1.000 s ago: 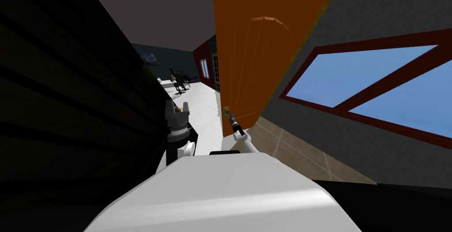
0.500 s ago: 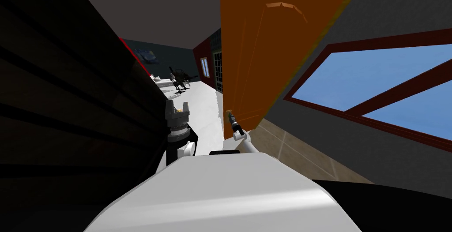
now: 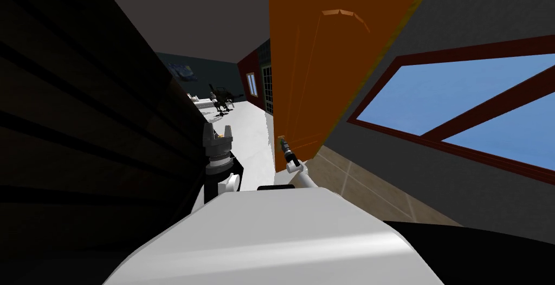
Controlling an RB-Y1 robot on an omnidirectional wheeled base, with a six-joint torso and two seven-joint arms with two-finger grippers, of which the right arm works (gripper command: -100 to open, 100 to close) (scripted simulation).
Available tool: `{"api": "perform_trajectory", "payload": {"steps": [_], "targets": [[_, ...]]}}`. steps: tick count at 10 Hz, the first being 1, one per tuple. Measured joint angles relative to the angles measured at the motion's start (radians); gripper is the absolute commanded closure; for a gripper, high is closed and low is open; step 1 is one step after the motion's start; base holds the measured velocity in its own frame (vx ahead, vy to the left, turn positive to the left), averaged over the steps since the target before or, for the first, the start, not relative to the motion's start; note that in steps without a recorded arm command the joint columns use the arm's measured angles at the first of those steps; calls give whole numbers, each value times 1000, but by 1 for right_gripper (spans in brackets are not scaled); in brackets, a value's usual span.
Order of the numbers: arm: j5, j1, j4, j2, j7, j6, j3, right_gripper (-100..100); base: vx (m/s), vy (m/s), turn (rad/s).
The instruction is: Push the door open
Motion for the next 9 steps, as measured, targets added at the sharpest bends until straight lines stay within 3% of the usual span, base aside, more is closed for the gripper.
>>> {"api": "perform_trajectory", "payload": {"steps": [3,7,8,9], "targets": [[-30,6,9,-3,25,3,23,100,194,59,-121],[-92,-2,2,-10,90,-6,40,100,213,37,-220],[-112,-3,3,-13,109,-9,46,-100,-17,52,-77],[-116,-2,-1,-16,114,-7,49,-100,-189,22,10]]}}
